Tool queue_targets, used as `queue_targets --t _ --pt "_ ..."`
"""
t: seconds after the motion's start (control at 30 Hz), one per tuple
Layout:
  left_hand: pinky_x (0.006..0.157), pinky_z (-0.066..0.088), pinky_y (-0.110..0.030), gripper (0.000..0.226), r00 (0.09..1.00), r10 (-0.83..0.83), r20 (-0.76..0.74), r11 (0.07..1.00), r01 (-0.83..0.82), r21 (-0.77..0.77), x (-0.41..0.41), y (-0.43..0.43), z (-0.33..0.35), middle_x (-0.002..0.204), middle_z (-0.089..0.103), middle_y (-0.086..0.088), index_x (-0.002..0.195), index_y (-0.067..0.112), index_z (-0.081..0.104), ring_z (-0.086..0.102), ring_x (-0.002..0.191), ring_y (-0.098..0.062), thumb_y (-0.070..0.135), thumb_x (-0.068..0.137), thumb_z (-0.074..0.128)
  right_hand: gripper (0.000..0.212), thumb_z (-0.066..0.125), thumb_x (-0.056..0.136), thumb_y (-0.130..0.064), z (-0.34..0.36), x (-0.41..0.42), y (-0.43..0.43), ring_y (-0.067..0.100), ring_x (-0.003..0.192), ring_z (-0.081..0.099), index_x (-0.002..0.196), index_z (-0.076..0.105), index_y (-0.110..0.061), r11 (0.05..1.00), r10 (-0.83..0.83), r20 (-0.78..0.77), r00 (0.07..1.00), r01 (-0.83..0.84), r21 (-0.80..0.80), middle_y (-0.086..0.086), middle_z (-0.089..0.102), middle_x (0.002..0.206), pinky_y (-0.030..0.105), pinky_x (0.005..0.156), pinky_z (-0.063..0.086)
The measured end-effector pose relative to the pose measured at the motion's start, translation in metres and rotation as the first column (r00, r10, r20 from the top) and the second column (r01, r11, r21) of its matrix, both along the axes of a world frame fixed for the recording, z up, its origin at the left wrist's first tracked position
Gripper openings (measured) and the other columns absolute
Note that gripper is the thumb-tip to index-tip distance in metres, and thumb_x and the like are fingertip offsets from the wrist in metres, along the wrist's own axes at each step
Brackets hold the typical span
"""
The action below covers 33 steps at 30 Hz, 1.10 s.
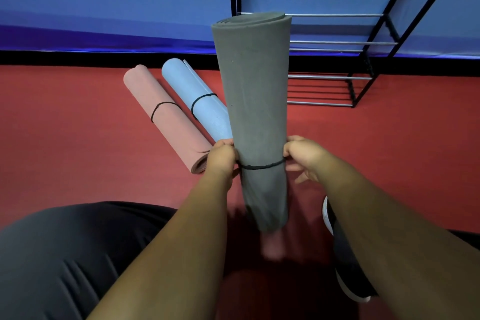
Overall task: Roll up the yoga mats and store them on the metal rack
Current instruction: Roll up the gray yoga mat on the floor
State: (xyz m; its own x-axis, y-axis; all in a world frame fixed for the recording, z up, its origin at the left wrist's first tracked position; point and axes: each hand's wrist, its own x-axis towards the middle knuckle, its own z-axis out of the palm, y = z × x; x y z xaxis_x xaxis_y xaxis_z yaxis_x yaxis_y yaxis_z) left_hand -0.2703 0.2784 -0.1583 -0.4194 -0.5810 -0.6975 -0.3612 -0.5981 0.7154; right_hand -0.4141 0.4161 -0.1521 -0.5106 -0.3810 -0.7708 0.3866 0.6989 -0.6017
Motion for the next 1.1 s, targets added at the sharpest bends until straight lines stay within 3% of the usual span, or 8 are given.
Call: queue_targets --t 0.2,0.3,0.4,0.53,0.6,0.67,0.8,1.1 --pt "0.061 0.037 -0.029 0.009 0.998 0.043 0.049 0.999 -0.043 -0.001 -0.007 -0.011 0.049 0.095 0.063 -0.005 0.092 0.012 0.056 0.049 0.072 -0.023 0.016 0.095 0.049 0.051 0.043 0.107 -0.049 0.038 -0.001 0.005 0.046 0.128 0.057 0.148 0.053 -0.020 0.997 -0.066 0.078 0.995 0.063 0.041 0.015 0.049 0.144 0.070 0.100 0.047" --pt "0.073 0.046 -0.036 0.043 0.999 -0.038 0.001 0.996 0.038 -0.082 -0.017 -0.018 0.098 0.094 0.072 -0.004 0.094 0.014 0.064 0.056 0.079 -0.026 0.052 0.094 0.046 0.068 0.040 0.103 -0.073 0.072 -0.002 0.006 0.041 0.121 0.058 0.144 0.055 -0.020 0.997 -0.063 0.000 0.998 0.063 0.041 0.008 0.051 0.142 0.061 0.100 0.050" --pt "0.081 0.057 -0.044 0.063 0.971 -0.237 -0.025 0.966 0.233 -0.115 -0.016 -0.012 0.171 0.097 0.069 -0.012 0.097 0.015 0.068 0.065 0.089 -0.033 0.070 0.096 0.038 0.064 0.040 0.098 -0.078 0.120 0.001 0.004 0.042 0.111 0.067 0.134 0.057 -0.027 0.989 -0.117 0.000 0.993 0.116 -0.094 0.017 0.060 0.143 0.059 0.098 0.055" --pt "0.080 0.063 -0.055 0.089 0.854 -0.509 0.105 0.838 0.520 -0.165 -0.002 0.006 0.236 0.106 0.067 -0.017 0.102 0.016 0.070 0.070 0.099 -0.046 0.089 0.095 0.020 0.084 0.023 0.088 -0.096 0.183 0.004 0.016 0.048 0.110 0.069 0.134 0.062 -0.037 0.941 -0.262 -0.031 0.965 0.248 -0.229 0.010 0.064 0.137 0.076 0.088 0.054" --pt "0.081 0.060 -0.068 0.101 0.827 -0.553 0.101 0.814 0.562 -0.149 0.004 0.011 0.248 0.116 0.062 -0.017 0.121 0.011 0.068 0.067 0.109 -0.055 0.095 0.091 0.020 0.089 0.027 0.082 -0.101 0.207 0.008 0.033 0.048 0.109 0.068 0.129 0.068 -0.039 0.921 -0.309 -0.037 0.950 0.290 -0.259 0.009 0.066 0.133 0.080 0.081 0.053" --pt "0.076 0.060 -0.073 0.100 0.801 -0.599 0.014 0.793 0.595 -0.129 0.009 0.020 0.253 0.127 0.060 -0.016 0.139 0.017 0.065 0.066 0.115 -0.052 0.096 0.089 0.028 0.085 0.034 0.080 -0.101 0.222 0.016 0.050 0.049 0.110 0.066 0.120 0.076 -0.039 0.922 -0.290 -0.057 0.955 0.263 -0.283 0.008 0.069 0.128 0.079 0.073 0.054" --pt "0.079 0.060 -0.074 0.066 0.673 -0.738 0.045 0.661 0.734 -0.155 0.024 0.049 0.246 0.130 0.065 -0.014 0.124 0.035 0.072 0.071 0.110 -0.043 0.086 0.094 0.043 0.060 0.056 0.083 -0.090 0.230 0.040 0.073 0.053 0.114 0.063 0.116 0.078 -0.046 0.967 -0.085 -0.115 0.990 0.054 -0.249 0.004 0.071 0.131 0.078 0.074 0.056" --pt "0.092 0.062 -0.062 0.057 0.528 -0.840 0.124 0.520 0.849 -0.090 0.031 0.052 0.248 0.123 0.076 -0.015 0.129 0.019 0.072 0.081 0.084 -0.032 0.065 0.098 0.060 0.059 0.075 0.089 -0.063 0.242 0.039 0.099 0.051 0.097 0.077 0.130 0.072 -0.021 0.963 0.243 -0.041 0.969 -0.246 -0.112 0.018 0.077 0.120 0.069 0.089 0.061"
